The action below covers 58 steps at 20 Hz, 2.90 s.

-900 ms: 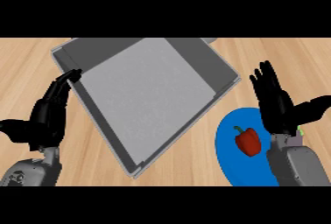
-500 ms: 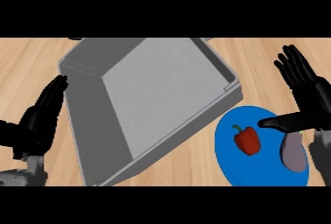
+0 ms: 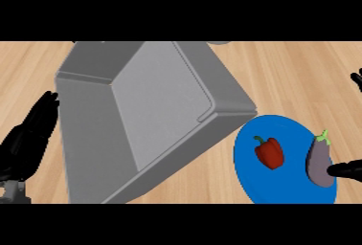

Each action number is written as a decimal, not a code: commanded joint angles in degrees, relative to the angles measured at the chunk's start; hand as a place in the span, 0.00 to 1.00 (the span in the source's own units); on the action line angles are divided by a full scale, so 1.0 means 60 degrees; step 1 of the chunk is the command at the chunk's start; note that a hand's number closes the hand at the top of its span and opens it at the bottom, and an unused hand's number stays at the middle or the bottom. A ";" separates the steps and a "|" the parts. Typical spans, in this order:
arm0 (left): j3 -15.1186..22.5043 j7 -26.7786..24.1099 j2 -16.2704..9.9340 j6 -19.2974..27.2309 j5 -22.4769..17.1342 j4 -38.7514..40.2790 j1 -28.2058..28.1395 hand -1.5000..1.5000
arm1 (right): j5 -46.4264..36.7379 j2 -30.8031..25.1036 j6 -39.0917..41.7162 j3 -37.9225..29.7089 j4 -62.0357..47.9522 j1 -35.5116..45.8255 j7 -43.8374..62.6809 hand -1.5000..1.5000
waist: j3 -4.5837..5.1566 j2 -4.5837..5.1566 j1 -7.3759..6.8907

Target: Pick the bell pepper from the plate and place it in the cardboard box

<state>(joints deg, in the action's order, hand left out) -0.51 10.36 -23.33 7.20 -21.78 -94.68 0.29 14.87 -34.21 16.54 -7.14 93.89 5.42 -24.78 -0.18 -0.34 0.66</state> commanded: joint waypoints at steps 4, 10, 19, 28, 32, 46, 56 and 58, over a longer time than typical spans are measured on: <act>-0.0058 0.0181 -0.0124 -0.0332 -0.0169 0.0103 -0.0150 0.50 | -0.2835 -0.2575 0.0540 0.0478 0.1217 -0.0426 0.0913 0.00 | 0.0060 0.0011 0.0027; -0.0153 0.0308 -0.0109 -0.0442 -0.0280 -0.0019 -0.0079 0.50 | -0.4304 -0.3301 0.0794 0.1528 0.2988 -0.0261 0.3607 0.00 | 0.0055 0.0017 -0.0090; -0.0192 0.0443 -0.0044 -0.0606 -0.0065 -0.0212 -0.0143 0.50 | -0.3985 -0.2412 0.2601 0.3433 0.3756 0.1183 0.8067 0.00 | 0.0042 0.0050 -0.0256; -0.0960 0.0549 0.0027 -0.1249 -0.0249 0.0195 0.0134 0.50 | -0.4140 -0.1286 0.4159 0.3192 0.2729 0.2109 0.8976 0.00 | 0.0035 0.0060 -0.0179; -0.0907 0.0488 0.0365 -0.1150 0.0063 -0.0187 -0.0275 0.50 | -0.5275 -0.1795 0.4146 0.2500 0.2872 0.0244 0.6912 0.00 | 0.0025 0.0047 -0.0100; -0.1208 0.0833 0.0913 -0.1382 0.0780 -0.0182 0.0122 0.50 | -0.7373 0.0042 0.4425 0.2490 0.2565 0.0766 0.6169 0.00 | 0.0029 0.0048 -0.0120; -0.1406 0.0814 0.1232 -0.1571 0.1119 0.0302 0.0471 0.50 | -0.8329 0.0868 0.5413 0.2691 0.2385 0.1314 0.6797 0.00 | 0.0031 0.0055 -0.0119; -0.1424 0.1487 0.1308 -0.1368 0.0981 -0.0441 0.0384 0.50 | -0.8935 0.0920 0.4904 0.2908 0.1992 0.1104 0.6214 0.00 | 0.0028 0.0053 -0.0137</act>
<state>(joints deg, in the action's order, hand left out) -9.03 16.27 -16.65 -2.70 -16.54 -94.60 1.90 -35.95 -29.16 45.79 10.72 108.23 11.43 15.09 0.00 -0.03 -0.11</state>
